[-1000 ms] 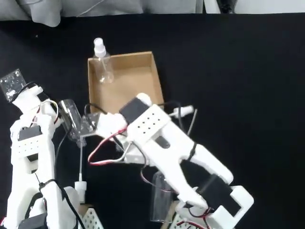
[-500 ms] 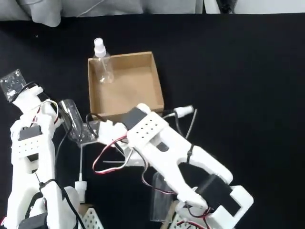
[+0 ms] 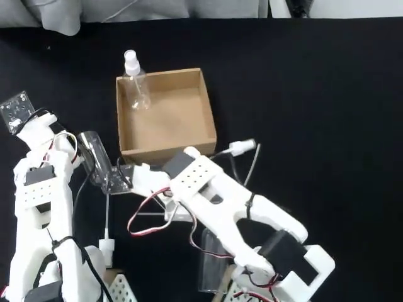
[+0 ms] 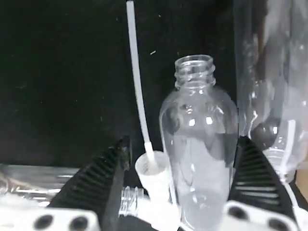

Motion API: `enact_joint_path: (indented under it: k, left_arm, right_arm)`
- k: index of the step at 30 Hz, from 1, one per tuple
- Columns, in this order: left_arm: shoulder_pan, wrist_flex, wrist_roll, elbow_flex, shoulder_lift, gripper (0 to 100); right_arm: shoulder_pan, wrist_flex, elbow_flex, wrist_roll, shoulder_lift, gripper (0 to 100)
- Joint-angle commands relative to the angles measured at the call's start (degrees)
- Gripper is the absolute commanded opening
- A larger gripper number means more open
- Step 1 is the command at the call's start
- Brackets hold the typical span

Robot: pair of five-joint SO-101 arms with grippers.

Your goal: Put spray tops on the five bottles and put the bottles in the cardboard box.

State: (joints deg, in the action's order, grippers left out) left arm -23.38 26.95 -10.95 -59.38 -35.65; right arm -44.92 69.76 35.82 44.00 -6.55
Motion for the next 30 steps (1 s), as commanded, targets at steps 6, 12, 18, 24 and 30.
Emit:
enact_joint_path:
  k: [6, 12, 18, 24, 30]
  left_arm:
    - [-0.48, -1.05, -0.44, 0.84, -2.29, 3]
    - [-0.4, -1.05, -0.44, 0.84, -2.2, 3]
    - [-0.4, -1.05, -0.44, 0.84, -2.2, 3]
    - [-0.4, -1.05, -0.44, 0.84, -2.2, 3]
    - [-0.4, -1.05, -0.44, 0.84, -2.11, 3]
  right_arm:
    - [0.26, -8.18, 3.82, 0.62, -3.56, 28.6]
    - [3.16, -9.85, 4.7, 0.62, -3.56, 28.2]
    - [3.43, -10.11, 4.44, 0.62, -3.56, 11.5]
    - [3.43, -9.93, 4.53, 0.53, -4.0, 10.4]
    - [3.52, -9.67, 4.26, 0.18, -4.18, 10.0]
